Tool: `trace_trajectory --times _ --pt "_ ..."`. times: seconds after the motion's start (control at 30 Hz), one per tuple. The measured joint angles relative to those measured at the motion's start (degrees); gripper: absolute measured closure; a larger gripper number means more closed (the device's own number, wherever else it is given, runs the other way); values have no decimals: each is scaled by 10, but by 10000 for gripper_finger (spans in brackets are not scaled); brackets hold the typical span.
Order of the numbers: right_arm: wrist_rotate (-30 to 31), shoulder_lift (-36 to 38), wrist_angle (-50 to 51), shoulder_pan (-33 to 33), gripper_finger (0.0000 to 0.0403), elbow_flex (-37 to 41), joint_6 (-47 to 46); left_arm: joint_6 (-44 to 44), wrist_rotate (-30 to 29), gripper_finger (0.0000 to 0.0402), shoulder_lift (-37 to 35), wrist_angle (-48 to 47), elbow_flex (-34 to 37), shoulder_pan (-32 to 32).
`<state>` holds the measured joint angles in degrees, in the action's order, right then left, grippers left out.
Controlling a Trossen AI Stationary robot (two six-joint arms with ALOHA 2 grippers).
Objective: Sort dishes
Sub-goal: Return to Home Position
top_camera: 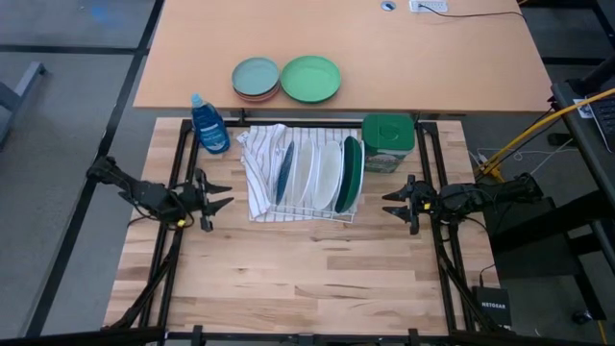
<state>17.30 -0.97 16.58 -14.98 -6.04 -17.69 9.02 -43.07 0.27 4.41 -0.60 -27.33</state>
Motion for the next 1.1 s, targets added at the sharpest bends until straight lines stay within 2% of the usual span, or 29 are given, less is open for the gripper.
trace_trajectory --times 0.1,0.2,0.6,1.1 --pt "0 0 0 0 217 0 0 -43 -2 270 6 -6 0 3" --pt "0 0 0 0 217 0 0 -49 -4 270 7 -7 0 3" --pt "0 0 0 0 217 0 0 142 -10 270 10 -8 0 3" --pt "0 0 0 0 217 0 0 98 -10 270 10 -8 0 3"
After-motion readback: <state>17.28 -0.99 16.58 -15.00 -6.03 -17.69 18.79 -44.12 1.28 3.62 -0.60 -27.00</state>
